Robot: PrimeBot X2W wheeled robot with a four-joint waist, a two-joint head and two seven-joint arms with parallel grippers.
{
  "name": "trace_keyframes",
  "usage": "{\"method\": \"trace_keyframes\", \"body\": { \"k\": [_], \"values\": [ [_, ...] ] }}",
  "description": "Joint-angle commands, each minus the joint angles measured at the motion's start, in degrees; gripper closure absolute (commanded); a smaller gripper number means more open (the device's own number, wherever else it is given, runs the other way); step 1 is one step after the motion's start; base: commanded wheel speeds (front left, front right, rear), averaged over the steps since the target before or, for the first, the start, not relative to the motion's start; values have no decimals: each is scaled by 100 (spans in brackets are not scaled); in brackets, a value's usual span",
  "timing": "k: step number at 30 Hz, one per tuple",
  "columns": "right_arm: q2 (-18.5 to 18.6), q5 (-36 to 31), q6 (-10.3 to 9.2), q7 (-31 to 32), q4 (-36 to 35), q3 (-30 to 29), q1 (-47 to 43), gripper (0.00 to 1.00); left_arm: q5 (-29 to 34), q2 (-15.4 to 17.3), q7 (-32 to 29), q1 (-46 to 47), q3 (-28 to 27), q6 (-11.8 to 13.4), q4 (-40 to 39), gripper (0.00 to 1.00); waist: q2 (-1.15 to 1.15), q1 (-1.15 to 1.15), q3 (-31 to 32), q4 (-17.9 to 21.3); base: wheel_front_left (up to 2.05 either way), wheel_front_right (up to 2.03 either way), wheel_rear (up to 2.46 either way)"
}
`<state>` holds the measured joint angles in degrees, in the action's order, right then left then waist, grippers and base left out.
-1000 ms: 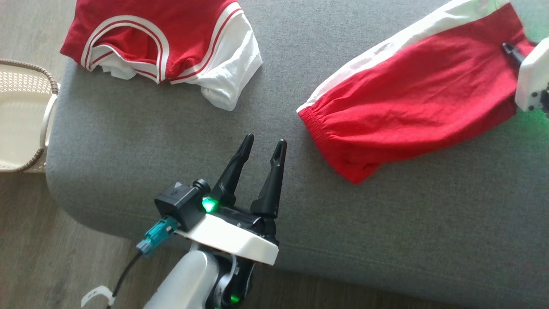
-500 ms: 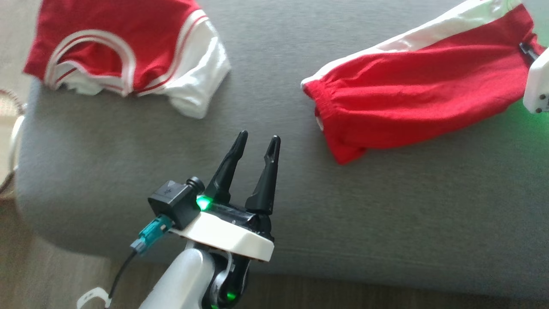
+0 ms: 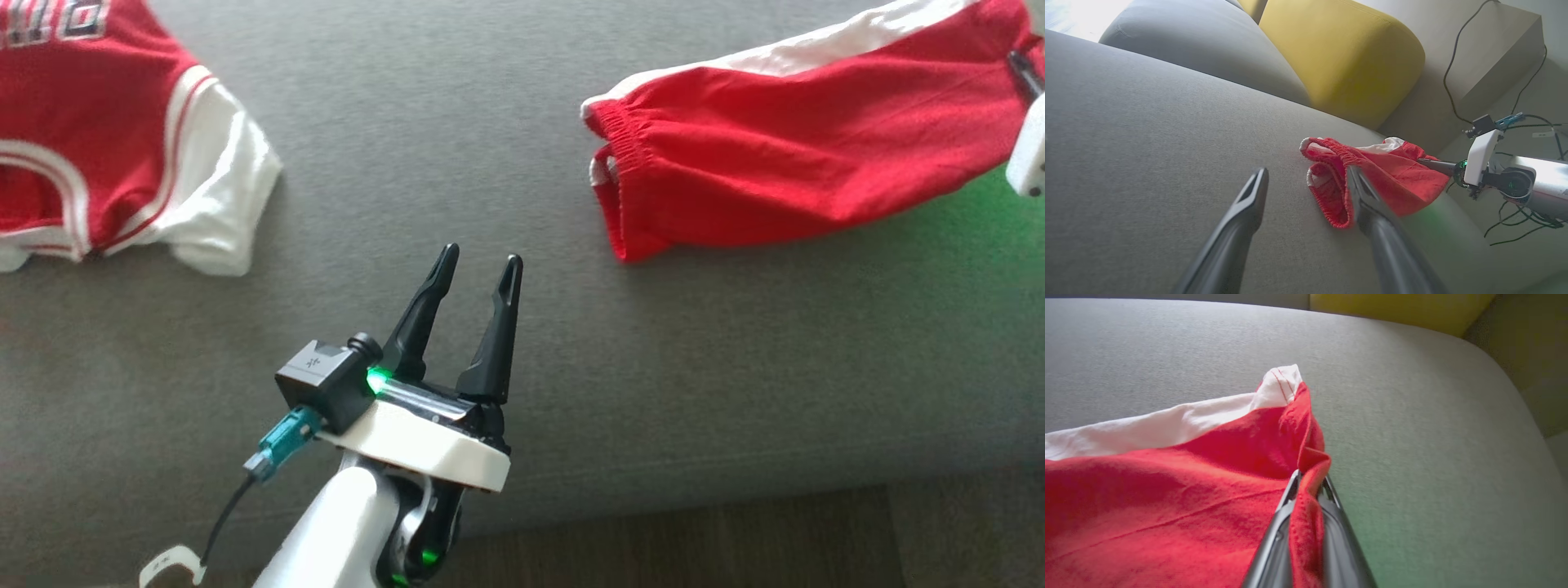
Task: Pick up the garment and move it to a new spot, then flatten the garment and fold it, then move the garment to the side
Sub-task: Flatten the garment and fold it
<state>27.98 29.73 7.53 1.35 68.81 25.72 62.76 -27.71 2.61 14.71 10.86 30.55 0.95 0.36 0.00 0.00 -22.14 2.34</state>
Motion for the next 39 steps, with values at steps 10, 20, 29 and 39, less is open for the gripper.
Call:
{"method": "trace_keyframes", "body": {
  "k": [10,20,29,39],
  "values": [
    [115,-103,-4,-344,-109,-186,-218,100,49,27,29,182,-198,-73,-41,0,0,0,-19,196,0,0,0],
    [-126,-433,-4,-331,-990,-78,-194,100,-33,27,29,97,-231,-31,-14,0,0,0,233,87,0,0,0],
    [-383,-837,-4,489,-3022,-237,-875,100,-138,27,29,-28,-214,18,-70,0,0,0,464,-135,0,0,0],
    [-903,-1278,-4,1579,-5315,-672,-2094,100,-129,27,29,-58,-165,4,-36,0,0,0,527,-379,0,0,0]
  ]
}}
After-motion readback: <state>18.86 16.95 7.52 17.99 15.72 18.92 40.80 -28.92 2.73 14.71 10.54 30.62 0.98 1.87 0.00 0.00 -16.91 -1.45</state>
